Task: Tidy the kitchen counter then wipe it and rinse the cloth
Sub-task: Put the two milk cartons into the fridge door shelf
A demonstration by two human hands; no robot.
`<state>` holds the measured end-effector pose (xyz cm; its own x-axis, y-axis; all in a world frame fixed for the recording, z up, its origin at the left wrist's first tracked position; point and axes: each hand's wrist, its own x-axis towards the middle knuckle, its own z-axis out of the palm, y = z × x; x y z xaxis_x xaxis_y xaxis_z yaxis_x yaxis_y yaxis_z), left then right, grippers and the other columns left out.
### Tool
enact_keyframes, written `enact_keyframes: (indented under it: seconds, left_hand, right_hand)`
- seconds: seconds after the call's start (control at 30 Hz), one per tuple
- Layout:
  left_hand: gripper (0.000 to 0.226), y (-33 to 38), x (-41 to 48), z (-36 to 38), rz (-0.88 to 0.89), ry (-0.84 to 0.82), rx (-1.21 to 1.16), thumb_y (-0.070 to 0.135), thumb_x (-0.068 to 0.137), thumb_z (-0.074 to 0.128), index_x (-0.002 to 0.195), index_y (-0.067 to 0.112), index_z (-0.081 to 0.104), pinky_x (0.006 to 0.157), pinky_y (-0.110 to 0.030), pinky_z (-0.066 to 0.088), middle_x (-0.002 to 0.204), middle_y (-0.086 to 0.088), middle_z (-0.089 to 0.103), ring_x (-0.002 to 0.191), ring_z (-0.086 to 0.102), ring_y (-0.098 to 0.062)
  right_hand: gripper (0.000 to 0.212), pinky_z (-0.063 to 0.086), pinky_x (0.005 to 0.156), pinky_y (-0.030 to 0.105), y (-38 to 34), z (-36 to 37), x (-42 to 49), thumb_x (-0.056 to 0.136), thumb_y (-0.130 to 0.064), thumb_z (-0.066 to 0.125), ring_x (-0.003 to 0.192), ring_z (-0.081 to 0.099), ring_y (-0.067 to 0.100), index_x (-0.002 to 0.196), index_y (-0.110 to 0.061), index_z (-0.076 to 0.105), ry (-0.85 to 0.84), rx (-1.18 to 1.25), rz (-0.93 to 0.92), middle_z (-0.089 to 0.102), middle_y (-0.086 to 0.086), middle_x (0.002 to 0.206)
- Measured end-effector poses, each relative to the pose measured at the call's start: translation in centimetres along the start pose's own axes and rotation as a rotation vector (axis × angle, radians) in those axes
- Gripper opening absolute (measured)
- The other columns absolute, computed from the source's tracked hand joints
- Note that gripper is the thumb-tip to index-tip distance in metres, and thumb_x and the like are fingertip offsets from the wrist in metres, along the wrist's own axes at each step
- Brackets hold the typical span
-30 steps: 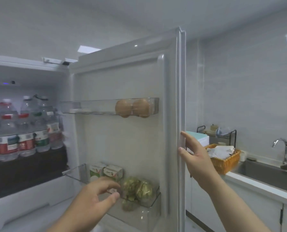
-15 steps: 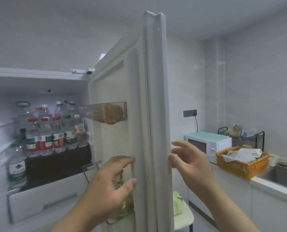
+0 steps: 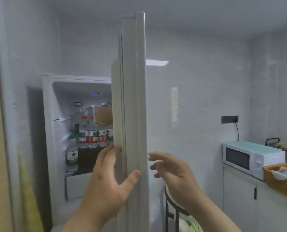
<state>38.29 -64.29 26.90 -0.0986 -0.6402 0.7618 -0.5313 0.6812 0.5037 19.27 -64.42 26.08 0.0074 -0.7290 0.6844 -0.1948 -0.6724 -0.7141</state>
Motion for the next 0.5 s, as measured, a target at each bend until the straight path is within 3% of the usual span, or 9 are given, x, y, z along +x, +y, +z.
enact_keyframes:
  seconds: [0.13, 0.23, 0.33, 0.5]
  left_hand:
    - [0.09, -1.8, 0.0, -2.5, -0.113, 0.035, 0.038, 0.071, 0.064, 0.062, 0.139, 0.032, 0.031, 0.106, -0.034, 0.039, 0.135, 0.019, 0.033, 0.126, 0.038, -0.006]
    - [0.091, -2.5, 0.4, -4.3, -0.16, 0.07, 0.056, 0.061, 0.067, 0.068, 0.143, 0.034, 0.026, 0.107, -0.039, 0.039, 0.138, 0.019, 0.034, 0.129, 0.037, -0.007]
    - [0.085, -3.3, 1.1, -5.7, -0.175, 0.115, 0.089, 0.047, 0.073, 0.071, 0.143, 0.039, 0.024, 0.106, -0.036, 0.039, 0.132, 0.022, 0.034, 0.126, 0.038, -0.005]
    - [0.072, -6.1, 2.1, -8.0, -0.199, 0.162, 0.147, 0.034, 0.08, 0.07, 0.141, 0.036, 0.034, 0.092, -0.027, 0.042, 0.115, 0.02, 0.033, 0.103, 0.046, -0.004]
  right_hand:
    - [0.044, 0.054, 0.074, 0.023, -0.2, 3.2, 2.2, 0.094, 0.006, 0.051, 0.091, 0.069, 0.01, 0.107, -0.031, 0.069, -0.044, 0.032, 0.006, 0.072, -0.011, 0.101]
    - [0.04, 0.055, 0.083, 0.028, 0.0, 5.3, 4.1, 0.095, -0.003, 0.053, 0.099, 0.066, 0.007, 0.11, -0.037, 0.067, -0.091, 0.008, 0.005, 0.07, -0.018, 0.107]
    - [0.036, 0.051, 0.091, 0.028, 0.1, 7.2, 5.7, 0.096, -0.011, 0.052, 0.107, 0.061, 0.001, 0.116, -0.038, 0.063, -0.148, -0.053, 0.005, 0.064, -0.023, 0.115]
    - [0.032, 0.05, 0.086, 0.016, 0.0, 9.7, 8.4, 0.093, -0.024, 0.061, 0.109, 0.056, -0.009, 0.122, -0.038, 0.06, -0.196, -0.094, -0.015, 0.058, -0.026, 0.122]
